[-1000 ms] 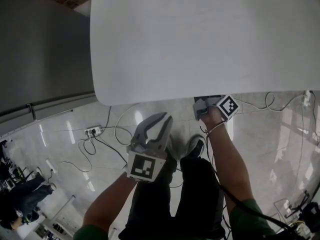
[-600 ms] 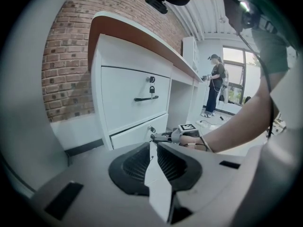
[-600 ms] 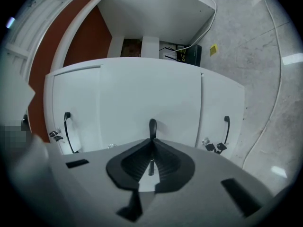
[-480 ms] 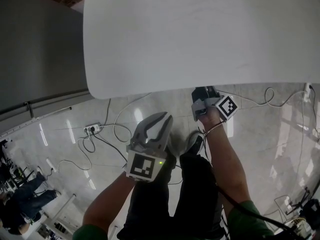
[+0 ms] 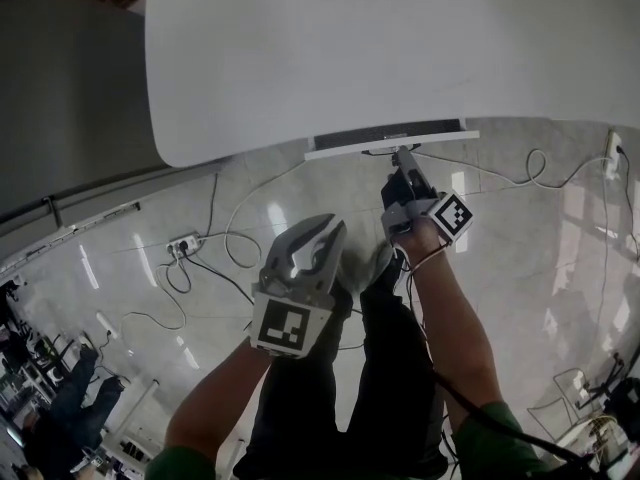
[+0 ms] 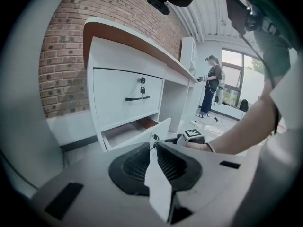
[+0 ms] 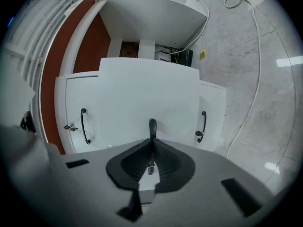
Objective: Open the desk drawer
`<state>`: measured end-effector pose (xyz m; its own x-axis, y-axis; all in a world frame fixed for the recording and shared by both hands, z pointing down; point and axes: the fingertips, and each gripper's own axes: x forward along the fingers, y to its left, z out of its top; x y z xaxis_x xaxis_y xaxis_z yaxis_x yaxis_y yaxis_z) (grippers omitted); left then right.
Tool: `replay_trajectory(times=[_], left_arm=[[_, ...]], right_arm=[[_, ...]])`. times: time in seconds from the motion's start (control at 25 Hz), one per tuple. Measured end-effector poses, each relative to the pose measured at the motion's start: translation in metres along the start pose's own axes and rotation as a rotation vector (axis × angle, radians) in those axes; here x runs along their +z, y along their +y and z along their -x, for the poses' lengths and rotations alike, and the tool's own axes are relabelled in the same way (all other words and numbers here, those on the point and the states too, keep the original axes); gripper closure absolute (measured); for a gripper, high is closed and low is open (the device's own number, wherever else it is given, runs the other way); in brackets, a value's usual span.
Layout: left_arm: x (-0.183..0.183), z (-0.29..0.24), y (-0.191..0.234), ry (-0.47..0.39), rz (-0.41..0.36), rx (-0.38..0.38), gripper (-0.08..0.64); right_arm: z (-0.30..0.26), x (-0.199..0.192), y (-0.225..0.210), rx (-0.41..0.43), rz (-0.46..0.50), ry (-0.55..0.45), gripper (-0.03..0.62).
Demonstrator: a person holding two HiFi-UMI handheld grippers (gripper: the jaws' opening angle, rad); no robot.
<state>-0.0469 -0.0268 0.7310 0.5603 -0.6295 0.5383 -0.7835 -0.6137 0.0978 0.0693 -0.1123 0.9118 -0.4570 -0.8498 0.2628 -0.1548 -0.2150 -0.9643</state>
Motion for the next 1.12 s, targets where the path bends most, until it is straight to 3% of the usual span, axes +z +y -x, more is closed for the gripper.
replay_trajectory(times=[0.56, 0.76, 1.12], left_arm=[[-0.019, 0.032, -0.029, 0.072, 0.028, -0.049, 0.520], [-0.009, 0.037, -0.038, 0.063, 0.019, -0.066, 0.520], [-0.011, 0.036, -0.039, 0.065, 0.022, -0.074, 0.520]], right_arm=[[0.058, -0.024, -0.015, -0.071, 0.005, 0.041, 0.574], [0.074, -0.032, -0.025, -0.133, 0.007, 0.046, 0.571], [0.074, -0.031, -0.033, -0.142, 0.041, 0.076, 0.561]])
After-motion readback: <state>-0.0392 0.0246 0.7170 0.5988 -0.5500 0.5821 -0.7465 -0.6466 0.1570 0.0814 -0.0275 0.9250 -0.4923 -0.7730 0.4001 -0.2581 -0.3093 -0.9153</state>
